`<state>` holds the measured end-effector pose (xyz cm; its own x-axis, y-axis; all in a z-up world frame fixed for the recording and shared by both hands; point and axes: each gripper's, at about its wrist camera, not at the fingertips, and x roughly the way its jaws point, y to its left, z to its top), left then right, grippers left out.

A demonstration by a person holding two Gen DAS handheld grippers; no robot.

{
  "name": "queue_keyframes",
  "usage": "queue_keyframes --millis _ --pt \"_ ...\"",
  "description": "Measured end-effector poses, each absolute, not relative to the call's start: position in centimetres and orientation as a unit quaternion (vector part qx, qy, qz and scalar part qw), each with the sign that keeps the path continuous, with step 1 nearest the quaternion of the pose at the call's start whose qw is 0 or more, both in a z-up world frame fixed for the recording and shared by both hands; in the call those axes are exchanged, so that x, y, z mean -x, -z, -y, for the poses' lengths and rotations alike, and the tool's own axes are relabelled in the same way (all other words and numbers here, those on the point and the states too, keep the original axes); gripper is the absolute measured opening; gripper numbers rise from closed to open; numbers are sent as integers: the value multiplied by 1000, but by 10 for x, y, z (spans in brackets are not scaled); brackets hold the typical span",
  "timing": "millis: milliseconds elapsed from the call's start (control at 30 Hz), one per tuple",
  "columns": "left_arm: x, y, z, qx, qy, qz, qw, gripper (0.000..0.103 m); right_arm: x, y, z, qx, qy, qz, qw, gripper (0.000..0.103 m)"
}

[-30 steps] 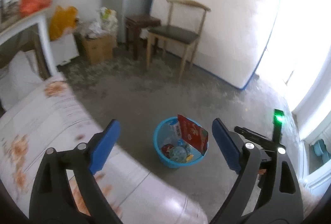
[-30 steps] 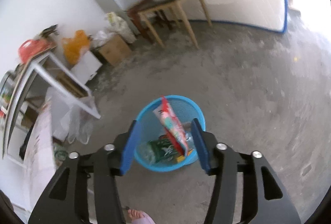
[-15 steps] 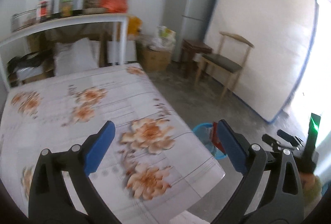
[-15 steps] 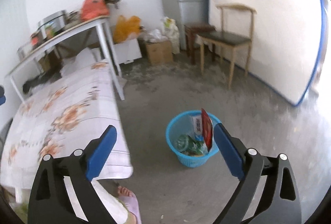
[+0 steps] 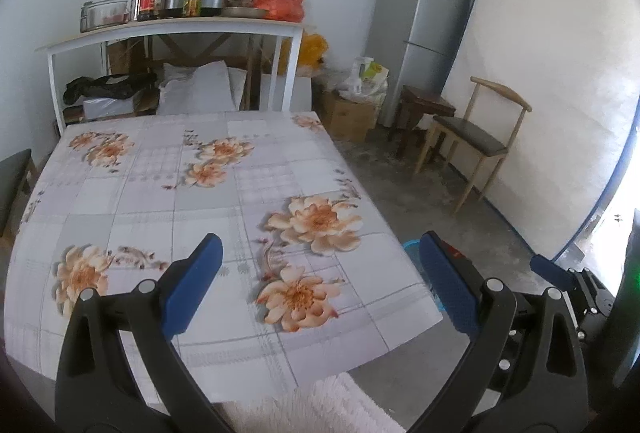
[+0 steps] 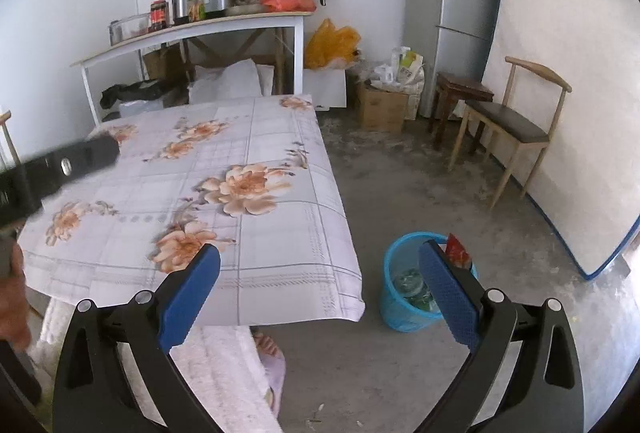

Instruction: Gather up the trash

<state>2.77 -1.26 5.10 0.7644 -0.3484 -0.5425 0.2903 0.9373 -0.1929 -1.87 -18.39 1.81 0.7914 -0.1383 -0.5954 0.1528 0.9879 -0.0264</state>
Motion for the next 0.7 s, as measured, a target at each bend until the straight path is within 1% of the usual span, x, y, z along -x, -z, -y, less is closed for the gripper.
queue_keyframes --millis 200,467,700 --pt "-22 -41 13 40 146 -304 940 95 20 -15 191 -31 97 -321 942 97" --pt "-19 -30 26 29 139 -323 936 95 22 -10 204 -24 144 -330 933 97" --pt "-19 -21 41 24 155 -351 923 95 26 2 213 -29 153 -366 918 97"
